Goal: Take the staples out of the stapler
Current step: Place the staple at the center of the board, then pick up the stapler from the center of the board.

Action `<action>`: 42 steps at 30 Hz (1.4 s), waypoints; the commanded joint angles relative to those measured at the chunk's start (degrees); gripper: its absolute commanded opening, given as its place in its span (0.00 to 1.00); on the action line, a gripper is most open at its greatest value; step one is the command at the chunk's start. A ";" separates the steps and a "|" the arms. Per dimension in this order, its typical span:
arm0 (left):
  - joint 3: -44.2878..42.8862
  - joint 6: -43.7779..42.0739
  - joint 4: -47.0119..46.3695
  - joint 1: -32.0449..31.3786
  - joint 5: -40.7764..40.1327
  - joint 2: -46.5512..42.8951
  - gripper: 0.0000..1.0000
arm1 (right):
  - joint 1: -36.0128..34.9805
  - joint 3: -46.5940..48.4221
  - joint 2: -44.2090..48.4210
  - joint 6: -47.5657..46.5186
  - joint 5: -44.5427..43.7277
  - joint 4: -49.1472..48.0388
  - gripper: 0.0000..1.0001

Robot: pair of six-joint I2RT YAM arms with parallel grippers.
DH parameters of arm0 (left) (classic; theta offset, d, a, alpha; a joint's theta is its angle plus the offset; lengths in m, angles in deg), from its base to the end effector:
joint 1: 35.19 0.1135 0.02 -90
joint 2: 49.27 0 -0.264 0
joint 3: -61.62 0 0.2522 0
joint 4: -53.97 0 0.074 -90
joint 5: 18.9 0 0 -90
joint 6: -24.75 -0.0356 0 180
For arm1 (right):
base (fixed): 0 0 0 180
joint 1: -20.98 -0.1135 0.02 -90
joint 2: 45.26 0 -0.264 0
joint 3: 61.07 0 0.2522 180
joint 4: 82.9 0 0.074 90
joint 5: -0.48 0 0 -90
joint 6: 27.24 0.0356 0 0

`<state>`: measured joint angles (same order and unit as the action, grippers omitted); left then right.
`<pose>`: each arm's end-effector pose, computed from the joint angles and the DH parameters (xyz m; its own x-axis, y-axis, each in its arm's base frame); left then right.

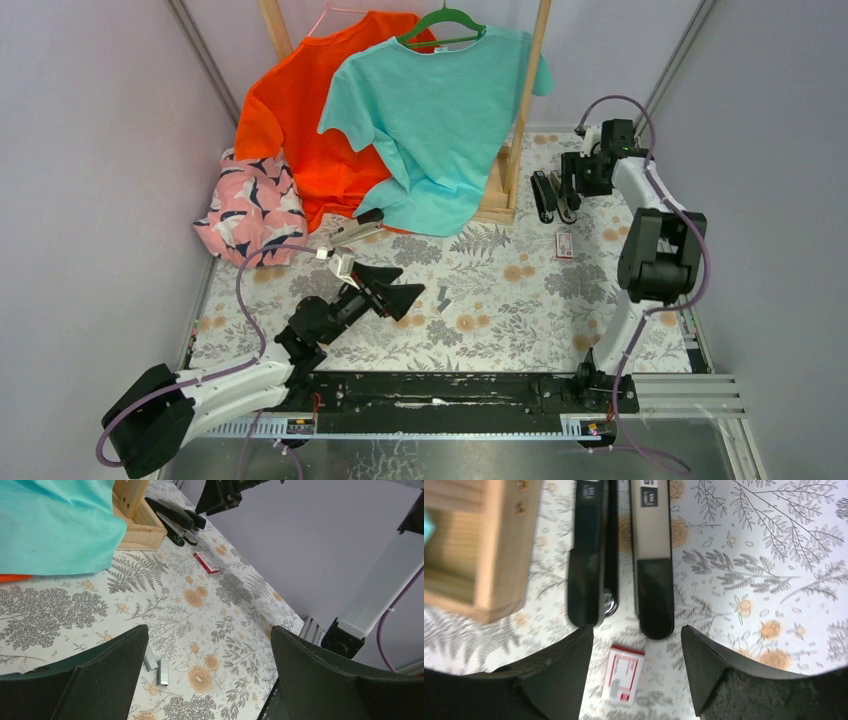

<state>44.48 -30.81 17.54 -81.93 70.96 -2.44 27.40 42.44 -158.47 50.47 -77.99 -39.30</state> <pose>0.1147 -0.1218 0.1940 -0.3446 -0.4591 -0.8189 0.6447 0.5183 -0.5619 0.4358 -0.0419 0.2263 -0.7765 -0.1225 -0.6180 -0.1785 0.9835 0.0294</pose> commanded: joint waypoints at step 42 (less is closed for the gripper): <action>-18.89 -16.89 26.73 10.60 -16.53 7.12 1.00 | 1.14 -44.23 65.08 30.49 61.46 -44.41 0.74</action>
<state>28.00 -44.91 42.30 -75.16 57.74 1.56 28.75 -1.66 -93.42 81.61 -17.84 -80.91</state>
